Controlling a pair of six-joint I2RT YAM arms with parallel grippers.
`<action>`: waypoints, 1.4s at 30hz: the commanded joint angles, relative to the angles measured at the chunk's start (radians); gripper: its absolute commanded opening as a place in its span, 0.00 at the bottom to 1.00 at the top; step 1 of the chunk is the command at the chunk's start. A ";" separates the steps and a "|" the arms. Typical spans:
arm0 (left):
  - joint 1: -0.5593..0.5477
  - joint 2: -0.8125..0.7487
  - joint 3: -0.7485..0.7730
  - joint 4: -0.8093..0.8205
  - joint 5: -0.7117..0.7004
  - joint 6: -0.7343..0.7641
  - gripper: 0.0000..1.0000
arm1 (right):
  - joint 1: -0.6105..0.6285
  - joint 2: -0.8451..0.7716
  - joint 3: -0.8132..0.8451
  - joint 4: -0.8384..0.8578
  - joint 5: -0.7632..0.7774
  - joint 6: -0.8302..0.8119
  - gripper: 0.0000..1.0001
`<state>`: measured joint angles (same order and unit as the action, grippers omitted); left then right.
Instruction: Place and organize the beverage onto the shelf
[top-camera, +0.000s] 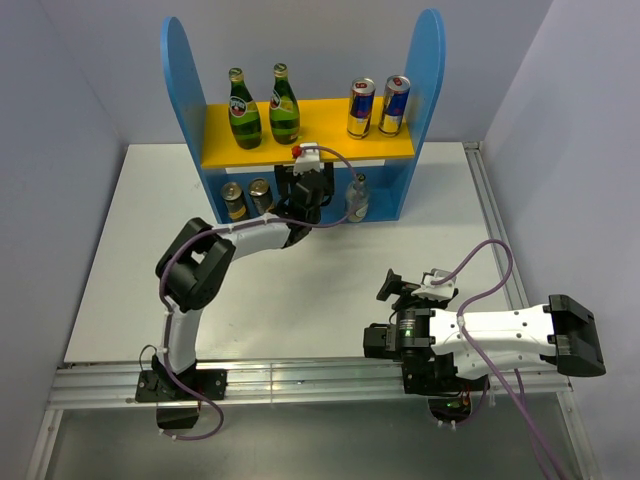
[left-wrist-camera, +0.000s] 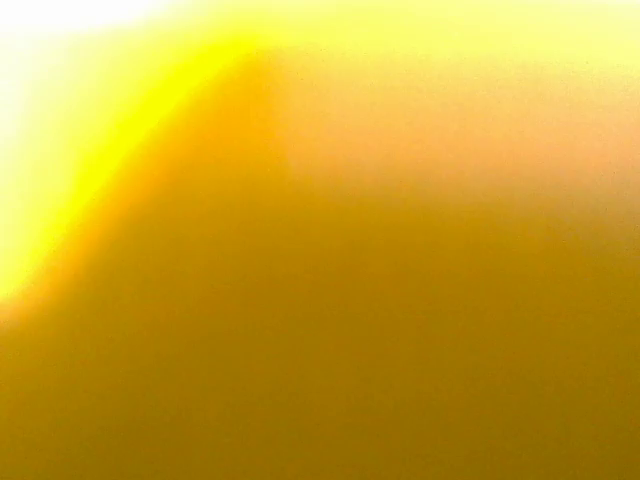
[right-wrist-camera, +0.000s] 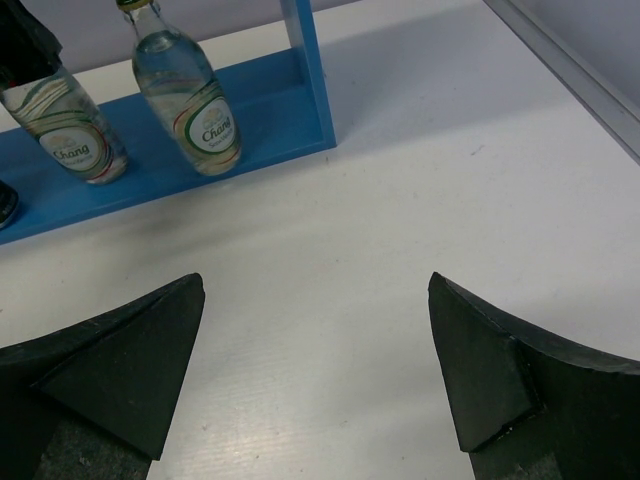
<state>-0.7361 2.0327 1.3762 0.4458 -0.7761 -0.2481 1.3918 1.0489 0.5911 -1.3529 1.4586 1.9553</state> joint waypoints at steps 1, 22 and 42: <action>0.017 0.035 0.050 0.005 0.021 0.015 0.99 | 0.006 -0.001 0.035 -0.092 0.088 0.218 1.00; 0.035 0.063 -0.025 0.024 0.044 -0.072 0.72 | 0.007 0.008 0.041 -0.092 0.091 0.215 1.00; -0.019 0.063 -0.011 0.025 0.035 -0.051 0.15 | 0.006 -0.001 0.038 -0.092 0.094 0.217 1.00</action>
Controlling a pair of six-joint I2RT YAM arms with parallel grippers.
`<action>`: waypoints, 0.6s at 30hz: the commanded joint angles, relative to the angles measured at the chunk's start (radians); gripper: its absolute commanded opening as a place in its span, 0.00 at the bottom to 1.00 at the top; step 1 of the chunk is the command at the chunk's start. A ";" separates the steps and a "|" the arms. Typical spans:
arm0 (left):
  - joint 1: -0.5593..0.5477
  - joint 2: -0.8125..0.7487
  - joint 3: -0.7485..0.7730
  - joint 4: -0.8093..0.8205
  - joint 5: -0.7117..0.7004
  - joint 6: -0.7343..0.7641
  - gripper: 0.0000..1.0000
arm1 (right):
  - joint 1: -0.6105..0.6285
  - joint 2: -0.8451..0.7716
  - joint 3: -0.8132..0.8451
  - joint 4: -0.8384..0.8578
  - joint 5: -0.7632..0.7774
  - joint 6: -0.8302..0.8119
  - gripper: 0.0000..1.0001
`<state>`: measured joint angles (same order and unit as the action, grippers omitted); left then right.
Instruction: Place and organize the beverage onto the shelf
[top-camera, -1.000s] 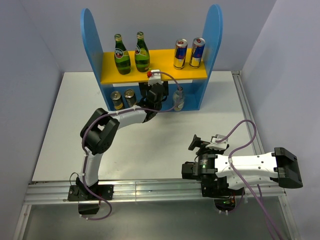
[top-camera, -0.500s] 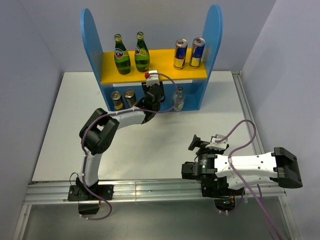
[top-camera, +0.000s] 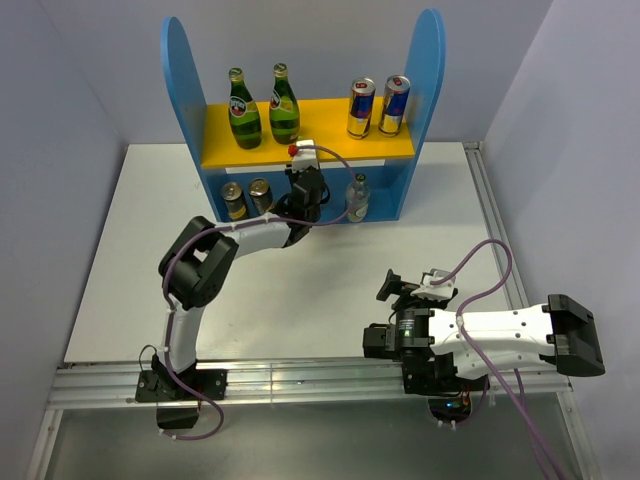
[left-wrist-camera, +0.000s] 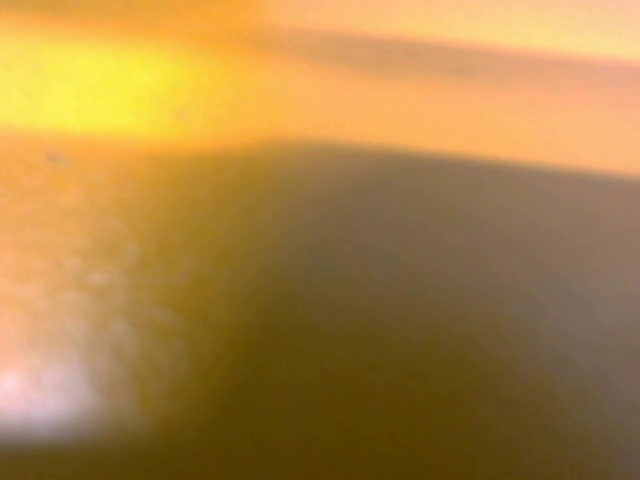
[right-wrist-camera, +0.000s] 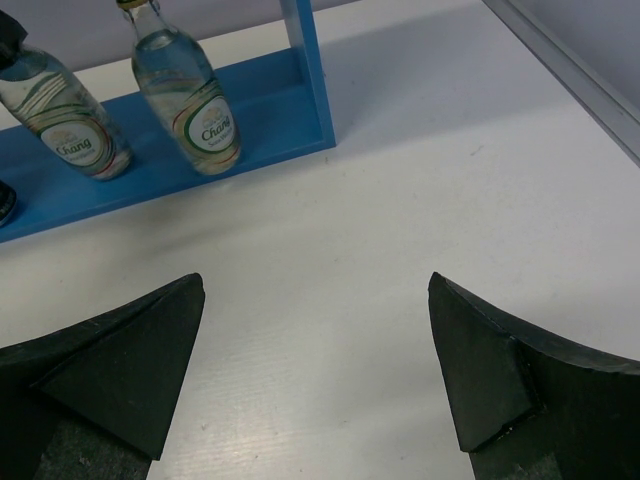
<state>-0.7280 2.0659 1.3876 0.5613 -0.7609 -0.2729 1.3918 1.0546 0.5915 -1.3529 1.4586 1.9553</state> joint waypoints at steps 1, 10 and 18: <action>-0.031 0.030 -0.022 -0.090 0.017 -0.023 0.14 | 0.007 -0.007 0.039 -0.092 0.094 0.215 1.00; -0.100 0.045 0.007 -0.097 -0.020 0.001 0.11 | 0.007 -0.001 0.042 -0.092 0.098 0.214 1.00; -0.137 0.076 0.066 -0.118 -0.025 0.003 0.11 | 0.007 0.008 0.047 -0.092 0.098 0.209 1.00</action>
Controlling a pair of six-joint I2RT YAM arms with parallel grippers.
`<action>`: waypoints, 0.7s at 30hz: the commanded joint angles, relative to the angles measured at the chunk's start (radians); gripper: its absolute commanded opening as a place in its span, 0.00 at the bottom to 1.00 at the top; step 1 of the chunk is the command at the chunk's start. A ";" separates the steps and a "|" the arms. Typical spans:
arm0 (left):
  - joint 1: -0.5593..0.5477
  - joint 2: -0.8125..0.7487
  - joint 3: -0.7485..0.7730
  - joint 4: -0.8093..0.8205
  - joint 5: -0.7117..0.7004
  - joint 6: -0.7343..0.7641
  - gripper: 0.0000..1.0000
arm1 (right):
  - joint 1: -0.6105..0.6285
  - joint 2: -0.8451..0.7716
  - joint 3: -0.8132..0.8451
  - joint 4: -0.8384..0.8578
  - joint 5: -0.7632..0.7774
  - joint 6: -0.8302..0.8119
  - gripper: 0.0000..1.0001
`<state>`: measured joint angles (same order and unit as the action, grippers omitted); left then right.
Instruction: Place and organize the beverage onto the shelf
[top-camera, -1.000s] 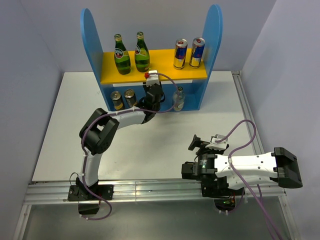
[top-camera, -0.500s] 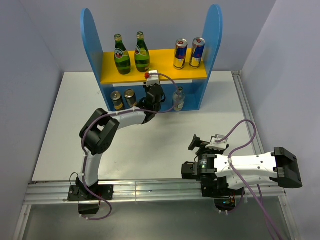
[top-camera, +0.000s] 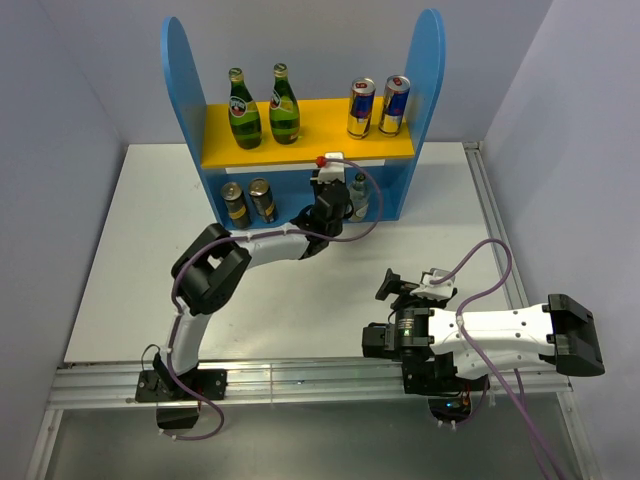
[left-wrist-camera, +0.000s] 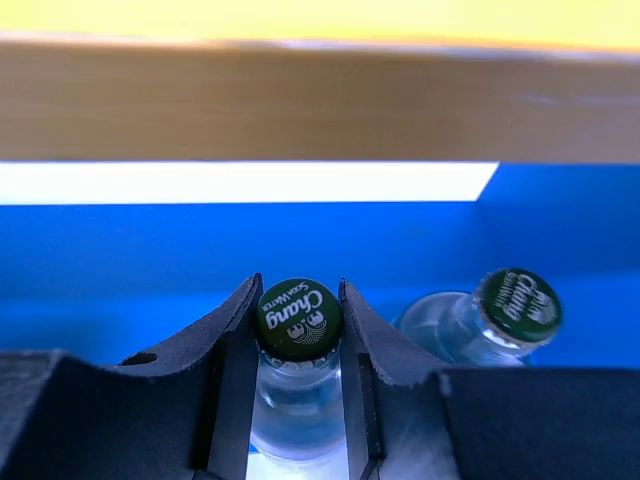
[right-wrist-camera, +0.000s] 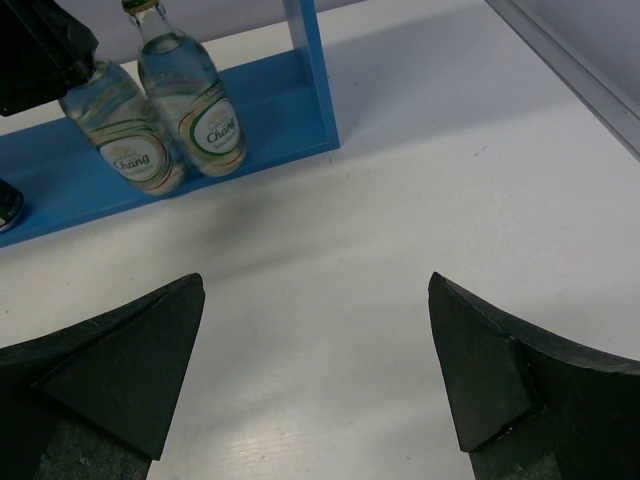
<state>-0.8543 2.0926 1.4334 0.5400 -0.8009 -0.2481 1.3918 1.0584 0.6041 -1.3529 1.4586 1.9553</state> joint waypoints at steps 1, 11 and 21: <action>-0.012 0.053 0.027 -0.097 0.016 -0.017 0.11 | 0.007 0.005 0.034 -0.092 0.098 0.208 1.00; -0.023 0.112 0.131 -0.115 0.022 0.007 0.11 | 0.006 0.002 0.034 -0.092 0.100 0.211 1.00; -0.040 0.162 0.217 -0.150 0.046 -0.005 0.08 | 0.007 0.014 0.039 -0.092 0.105 0.209 1.00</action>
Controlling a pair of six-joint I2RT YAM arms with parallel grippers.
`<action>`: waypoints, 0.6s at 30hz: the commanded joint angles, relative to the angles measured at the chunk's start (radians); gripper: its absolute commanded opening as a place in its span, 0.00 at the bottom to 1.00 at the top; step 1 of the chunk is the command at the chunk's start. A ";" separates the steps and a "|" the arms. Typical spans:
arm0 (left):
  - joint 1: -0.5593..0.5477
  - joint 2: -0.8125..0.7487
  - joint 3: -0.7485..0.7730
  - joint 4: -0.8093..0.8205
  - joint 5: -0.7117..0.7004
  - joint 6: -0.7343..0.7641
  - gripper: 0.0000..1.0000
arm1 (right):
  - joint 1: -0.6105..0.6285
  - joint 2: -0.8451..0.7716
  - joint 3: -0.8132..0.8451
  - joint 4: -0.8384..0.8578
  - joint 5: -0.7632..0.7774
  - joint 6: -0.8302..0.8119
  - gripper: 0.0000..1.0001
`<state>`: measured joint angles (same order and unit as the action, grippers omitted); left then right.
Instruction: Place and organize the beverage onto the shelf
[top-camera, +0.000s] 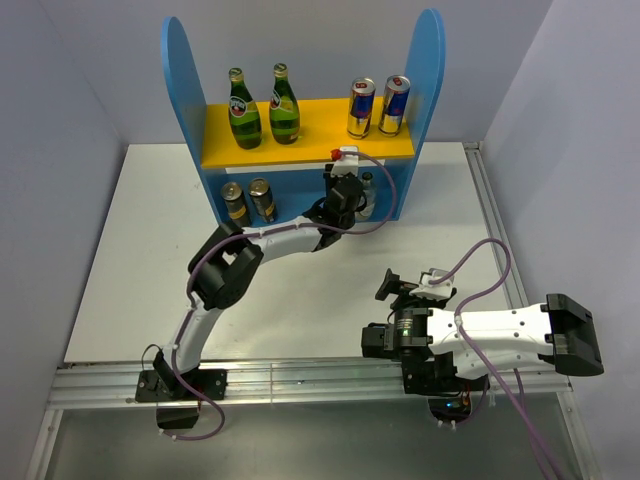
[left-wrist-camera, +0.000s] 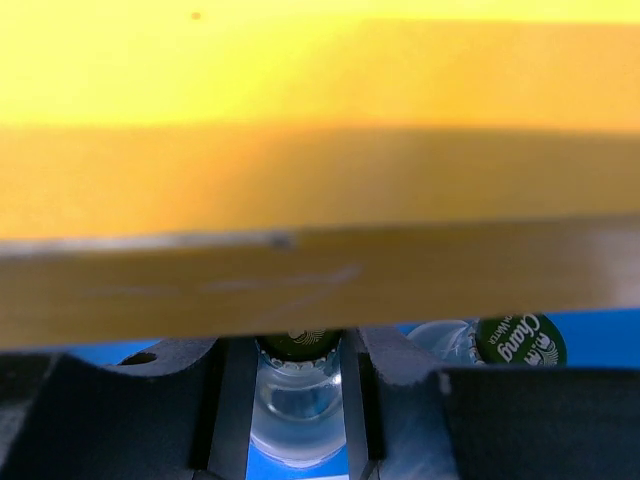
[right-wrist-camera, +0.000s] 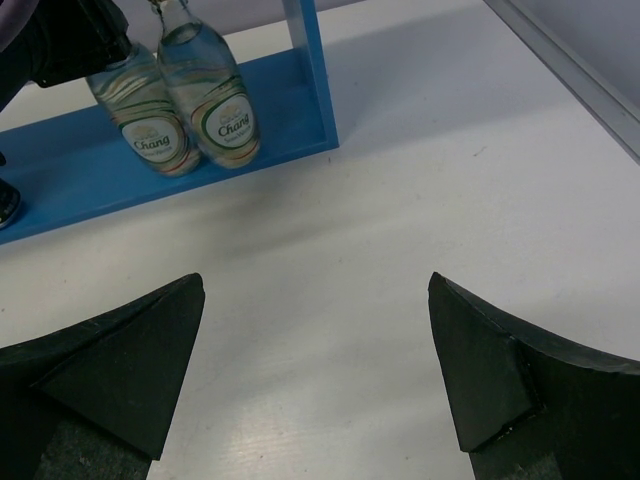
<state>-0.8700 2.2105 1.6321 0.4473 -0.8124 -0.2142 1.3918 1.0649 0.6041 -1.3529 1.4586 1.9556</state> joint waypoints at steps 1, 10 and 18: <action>-0.026 0.049 0.021 -0.061 0.059 -0.040 0.09 | 0.007 0.009 0.039 -0.092 0.105 0.207 1.00; -0.031 0.032 -0.006 -0.047 0.021 -0.024 0.76 | 0.007 0.010 0.040 -0.092 0.101 0.209 1.00; -0.032 -0.003 -0.055 -0.022 -0.001 -0.004 0.99 | 0.006 0.013 0.042 -0.092 0.100 0.207 1.00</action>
<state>-0.8986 2.2360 1.6058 0.4347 -0.8143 -0.2260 1.3918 1.0721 0.6052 -1.3529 1.4586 1.9556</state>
